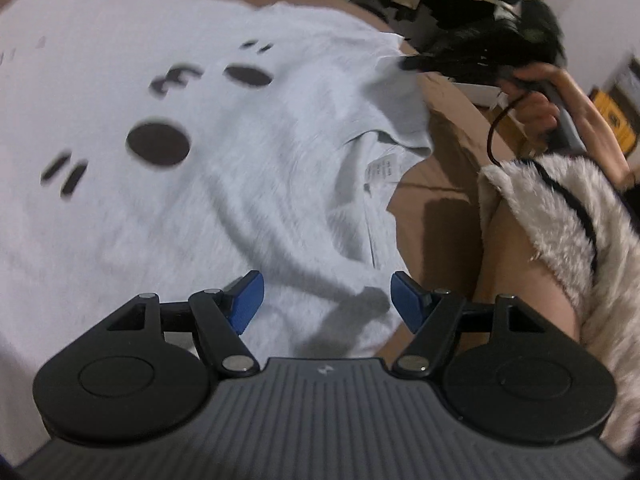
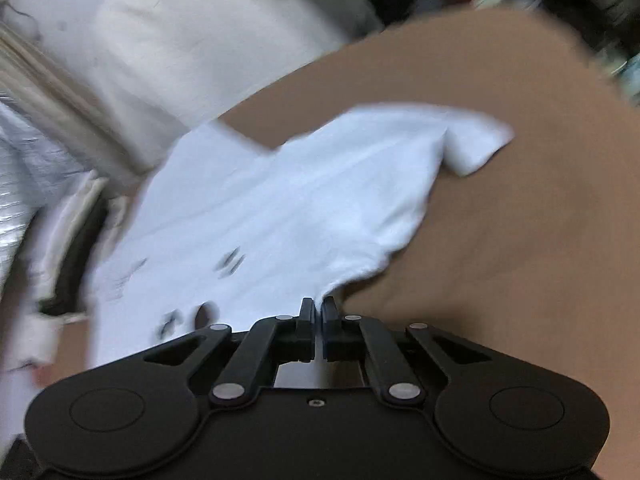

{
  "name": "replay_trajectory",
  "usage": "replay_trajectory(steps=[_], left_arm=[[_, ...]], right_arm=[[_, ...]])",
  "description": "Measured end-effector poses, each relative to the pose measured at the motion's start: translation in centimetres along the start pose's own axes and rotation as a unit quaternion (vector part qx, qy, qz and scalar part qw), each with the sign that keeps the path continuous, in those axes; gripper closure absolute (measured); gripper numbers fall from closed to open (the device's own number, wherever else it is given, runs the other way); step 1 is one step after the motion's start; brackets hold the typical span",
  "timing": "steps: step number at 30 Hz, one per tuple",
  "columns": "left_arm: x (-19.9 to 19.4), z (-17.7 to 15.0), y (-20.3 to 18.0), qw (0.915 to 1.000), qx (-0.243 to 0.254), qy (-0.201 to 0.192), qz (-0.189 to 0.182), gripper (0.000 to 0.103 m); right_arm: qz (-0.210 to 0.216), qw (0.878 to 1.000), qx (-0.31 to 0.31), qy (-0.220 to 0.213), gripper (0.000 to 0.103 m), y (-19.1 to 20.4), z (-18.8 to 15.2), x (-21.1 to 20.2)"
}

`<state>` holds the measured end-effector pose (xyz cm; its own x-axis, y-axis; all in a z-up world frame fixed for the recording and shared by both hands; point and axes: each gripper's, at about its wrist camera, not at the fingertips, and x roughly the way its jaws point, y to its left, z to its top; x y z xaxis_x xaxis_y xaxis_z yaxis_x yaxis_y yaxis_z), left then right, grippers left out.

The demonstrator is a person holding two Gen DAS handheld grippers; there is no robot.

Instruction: Fold clothes

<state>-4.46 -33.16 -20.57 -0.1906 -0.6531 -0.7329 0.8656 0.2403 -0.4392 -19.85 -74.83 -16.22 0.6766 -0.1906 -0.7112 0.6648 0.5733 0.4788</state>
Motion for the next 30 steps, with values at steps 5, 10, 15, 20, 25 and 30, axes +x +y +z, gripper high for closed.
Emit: replay_trajectory(steps=[5, 10, 15, 20, 25, 30], left_arm=[[-1.0, -0.4, 3.6, 0.9959, -0.082, 0.013, -0.034, 0.033], [-0.6, -0.2, 3.1, 0.9969, -0.07, 0.018, -0.029, 0.032], [-0.5, 0.9, 2.9, 0.9975, -0.057, 0.006, -0.04, 0.029], [-4.5, 2.7, 5.7, 0.9934, -0.095, -0.064, -0.003, 0.029], [-7.4, 2.8, 10.0, 0.977, -0.169, -0.114, 0.061, 0.029], [-9.3, 2.6, 12.1, 0.9641, -0.211, -0.128, 0.099, 0.029]], right_arm=[[-0.048, 0.998, 0.012, 0.039, 0.1, -0.5, -1.3, 1.2], [-0.06, 0.997, 0.047, -0.002, 0.09, -1.1, -1.1, -1.2], [0.024, 0.986, 0.137, -0.088, 0.033, -4.9, 1.6, -2.6], [0.038, 0.979, 0.188, -0.073, 0.033, -8.6, 4.7, 2.4], [0.086, 0.975, 0.181, -0.091, 0.036, -9.9, 6.7, 6.9], [0.106, 0.969, 0.116, -0.193, 0.098, -8.6, 9.0, 6.4]])
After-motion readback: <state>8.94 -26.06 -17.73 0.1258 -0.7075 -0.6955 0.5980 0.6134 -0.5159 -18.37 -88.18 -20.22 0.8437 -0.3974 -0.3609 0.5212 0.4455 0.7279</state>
